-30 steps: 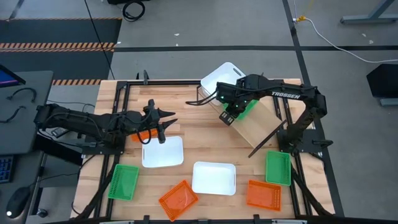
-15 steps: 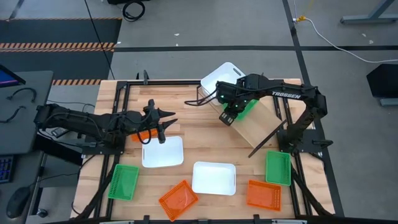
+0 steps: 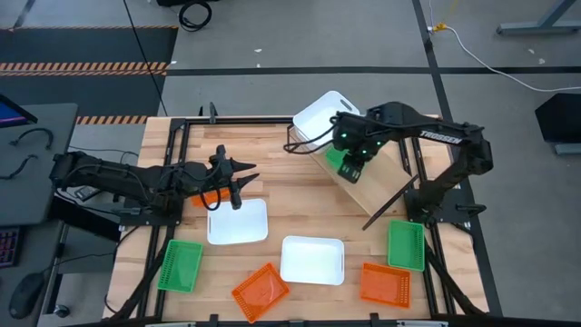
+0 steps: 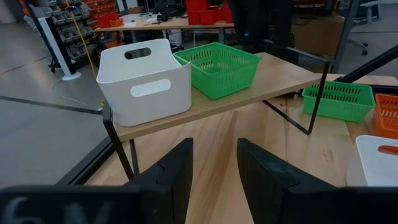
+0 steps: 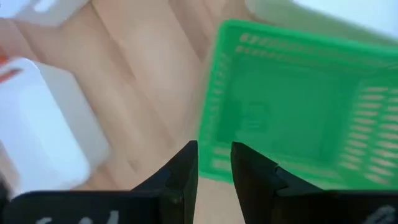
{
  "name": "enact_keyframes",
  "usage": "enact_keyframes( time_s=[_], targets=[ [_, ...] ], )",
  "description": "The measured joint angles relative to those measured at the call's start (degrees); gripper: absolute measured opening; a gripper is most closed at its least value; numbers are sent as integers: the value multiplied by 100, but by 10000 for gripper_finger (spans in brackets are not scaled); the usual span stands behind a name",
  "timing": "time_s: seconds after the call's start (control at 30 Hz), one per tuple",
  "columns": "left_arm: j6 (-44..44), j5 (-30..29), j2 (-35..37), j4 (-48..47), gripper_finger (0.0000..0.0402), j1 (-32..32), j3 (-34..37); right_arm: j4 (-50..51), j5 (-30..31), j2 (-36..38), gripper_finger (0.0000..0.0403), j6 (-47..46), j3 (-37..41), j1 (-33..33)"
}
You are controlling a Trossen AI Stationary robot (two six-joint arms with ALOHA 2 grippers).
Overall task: Stack baskets on shelf by color
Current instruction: Put the top green bin on the shelf
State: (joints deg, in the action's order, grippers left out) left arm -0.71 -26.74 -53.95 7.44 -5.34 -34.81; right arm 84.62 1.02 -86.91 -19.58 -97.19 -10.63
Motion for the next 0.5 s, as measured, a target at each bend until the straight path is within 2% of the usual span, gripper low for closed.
enact_keyframes(
  time_s=[0.17, 0.5],
  targets=[
    [-3, 0, 0, 0, 133, 0, 0, 536, 1135, 135, 101, 730, 0, 0],
    [-15, 0, 2, 0, 133, -2, 0, 547, 1811, 74, 101, 926, 408, -39]
  ],
)
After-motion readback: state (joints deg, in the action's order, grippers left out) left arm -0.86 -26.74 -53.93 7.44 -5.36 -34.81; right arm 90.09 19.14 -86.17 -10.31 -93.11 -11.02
